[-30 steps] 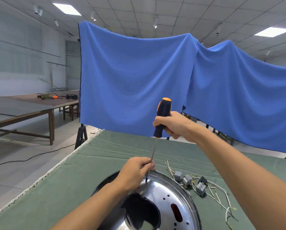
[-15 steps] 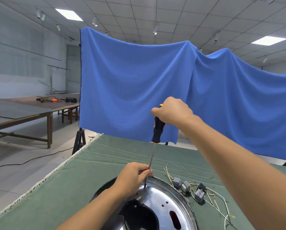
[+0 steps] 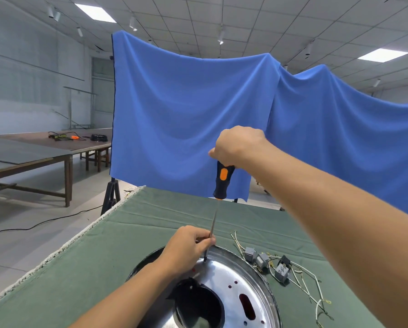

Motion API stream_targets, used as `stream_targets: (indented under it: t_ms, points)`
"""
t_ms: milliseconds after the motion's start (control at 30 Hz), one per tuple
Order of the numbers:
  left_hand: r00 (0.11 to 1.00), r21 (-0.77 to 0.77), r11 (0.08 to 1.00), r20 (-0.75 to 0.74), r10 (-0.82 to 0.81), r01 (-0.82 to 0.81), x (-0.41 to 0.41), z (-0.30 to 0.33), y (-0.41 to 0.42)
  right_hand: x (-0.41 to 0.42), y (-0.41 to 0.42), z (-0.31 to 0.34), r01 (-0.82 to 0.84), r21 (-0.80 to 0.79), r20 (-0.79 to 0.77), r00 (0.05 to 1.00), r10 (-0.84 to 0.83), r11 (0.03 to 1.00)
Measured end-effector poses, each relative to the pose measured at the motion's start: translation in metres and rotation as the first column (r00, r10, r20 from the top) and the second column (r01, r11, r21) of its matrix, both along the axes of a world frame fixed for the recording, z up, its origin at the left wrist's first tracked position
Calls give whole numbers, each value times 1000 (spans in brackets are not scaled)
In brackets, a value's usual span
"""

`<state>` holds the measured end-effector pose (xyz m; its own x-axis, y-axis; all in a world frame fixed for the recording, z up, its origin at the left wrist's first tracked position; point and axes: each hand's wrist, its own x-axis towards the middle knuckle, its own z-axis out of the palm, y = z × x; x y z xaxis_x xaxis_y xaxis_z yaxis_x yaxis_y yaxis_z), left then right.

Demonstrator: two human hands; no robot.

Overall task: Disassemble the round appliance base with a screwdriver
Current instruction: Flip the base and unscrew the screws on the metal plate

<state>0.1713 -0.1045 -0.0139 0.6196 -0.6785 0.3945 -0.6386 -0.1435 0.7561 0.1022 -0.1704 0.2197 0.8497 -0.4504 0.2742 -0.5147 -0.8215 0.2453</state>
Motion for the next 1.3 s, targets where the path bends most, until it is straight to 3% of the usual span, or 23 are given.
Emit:
stream_targets:
  t_ms: [167,267,333,433,500,567,667,733,833,867,1067,1300]
  points:
    - [1000,-3,1000,-14,17,-17,2,1,0,-9,-4,11,-179,375,-66,974,219,910]
    - [1000,6,1000,-15,20,-20,2,2,0,-11,-2,9,-173,467,-48,974,220,867]
    - [1000,16,1000,-19,13,-13,1,2,1,-11,3,6,-111,387,-47,989,140,915]
    - [999,25,1000,-40,18,-17,-1,3,2,-7,9,2,-81,48,-1,997,81,996]
    - [998,33,999,-61,32,-30,-2,4,3,-1,13,2,-112,118,-38,992,117,987]
    - [998,85,995,-35,45,-42,-2,4,6,-2,19,8,-149,293,-96,978,184,944]
    - [981,256,962,185,50,-98,-2,2,9,-9,20,16,-160,452,-124,963,240,877]
    - [955,323,936,294,38,-136,-2,1,8,-14,18,12,-116,402,-137,973,185,908]
    - [921,363,913,389,34,-187,-4,2,7,-15,14,-2,-153,57,-12,988,154,987]
    - [916,368,909,400,37,-197,-5,2,7,-13,14,-6,-189,24,29,982,188,982]
    - [923,395,900,384,21,-185,-5,9,11,-13,16,9,-202,391,-86,964,254,898]
    - [932,384,912,363,-4,-146,2,10,8,-24,0,-4,-123,172,15,992,122,977]
